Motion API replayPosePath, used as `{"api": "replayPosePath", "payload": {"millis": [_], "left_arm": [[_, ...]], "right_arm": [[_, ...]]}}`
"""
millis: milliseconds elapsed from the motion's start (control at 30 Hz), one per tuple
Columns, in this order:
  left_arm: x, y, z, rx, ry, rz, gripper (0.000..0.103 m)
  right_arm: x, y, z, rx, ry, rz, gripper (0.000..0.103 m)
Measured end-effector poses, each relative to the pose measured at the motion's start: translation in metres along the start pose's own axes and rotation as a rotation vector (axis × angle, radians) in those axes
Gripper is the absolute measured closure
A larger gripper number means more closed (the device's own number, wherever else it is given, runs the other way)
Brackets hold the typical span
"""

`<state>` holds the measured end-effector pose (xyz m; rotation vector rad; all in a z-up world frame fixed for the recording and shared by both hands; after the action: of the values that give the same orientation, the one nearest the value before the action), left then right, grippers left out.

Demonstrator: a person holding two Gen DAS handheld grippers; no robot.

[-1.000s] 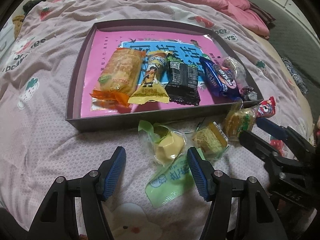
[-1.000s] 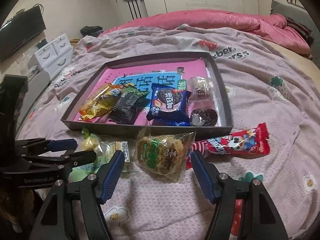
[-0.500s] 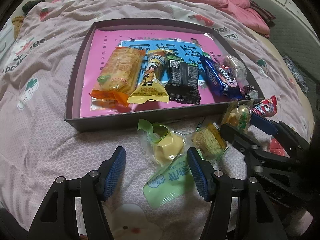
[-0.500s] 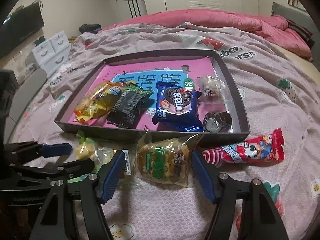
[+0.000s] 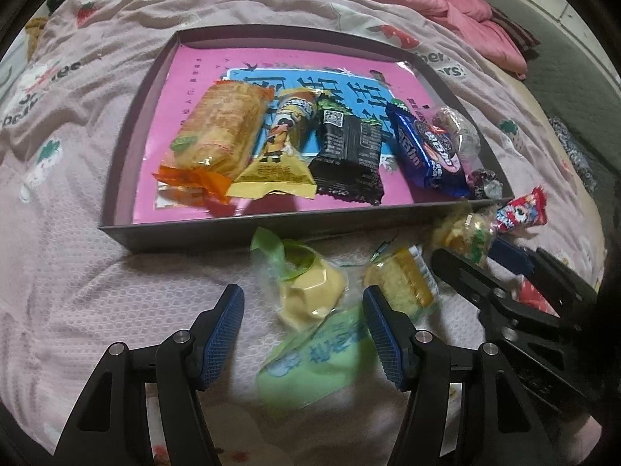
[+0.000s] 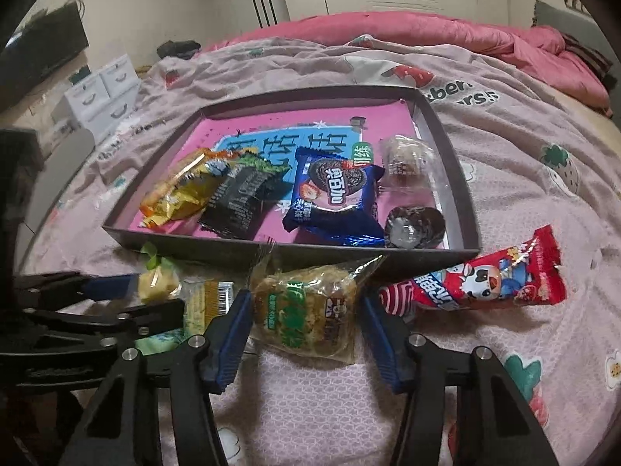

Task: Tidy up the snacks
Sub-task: 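Grasp the pale green candy bag with the left tool while the right grasps the pastry bag, then carry the pale green bag over the tray with the left tool while the right carries the pastry bag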

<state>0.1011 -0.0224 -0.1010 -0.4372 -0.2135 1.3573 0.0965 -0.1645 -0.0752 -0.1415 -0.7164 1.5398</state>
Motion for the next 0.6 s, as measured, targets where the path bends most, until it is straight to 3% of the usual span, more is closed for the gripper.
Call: {"api": "replayPosePath", "payload": {"millis": [67, 233, 600], "left_arm": [[-0.001, -0.001, -0.002, -0.004, 0.003, 0.002, 0.041], [-0.003, -0.004, -0.005, -0.017, -0.002, -0.008, 0.063], [0.001, -0.003, 0.023, -0.084, 0.015, -0.02, 0.067]], "right_arm": [[-0.005, -0.002, 0.004, -0.006, -0.011, -0.022, 0.048], [-0.017, -0.007, 0.014, -0.024, -0.047, -0.082, 0.048], [-0.015, -0.013, 0.031, -0.075, -0.098, -0.082, 0.048]]}}
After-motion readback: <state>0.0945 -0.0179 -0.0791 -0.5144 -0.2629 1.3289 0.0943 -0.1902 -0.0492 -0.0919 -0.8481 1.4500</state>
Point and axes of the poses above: each gripper's, at about its wrist camera, not at the fingertips, and z roughly against the way its jaws point, x to its left, y to its underside, the point moved 3 cm from there along -z, roughly the way its jaws point, and after that the axes turned 13 degrees about -z, right-handed, at the moved point
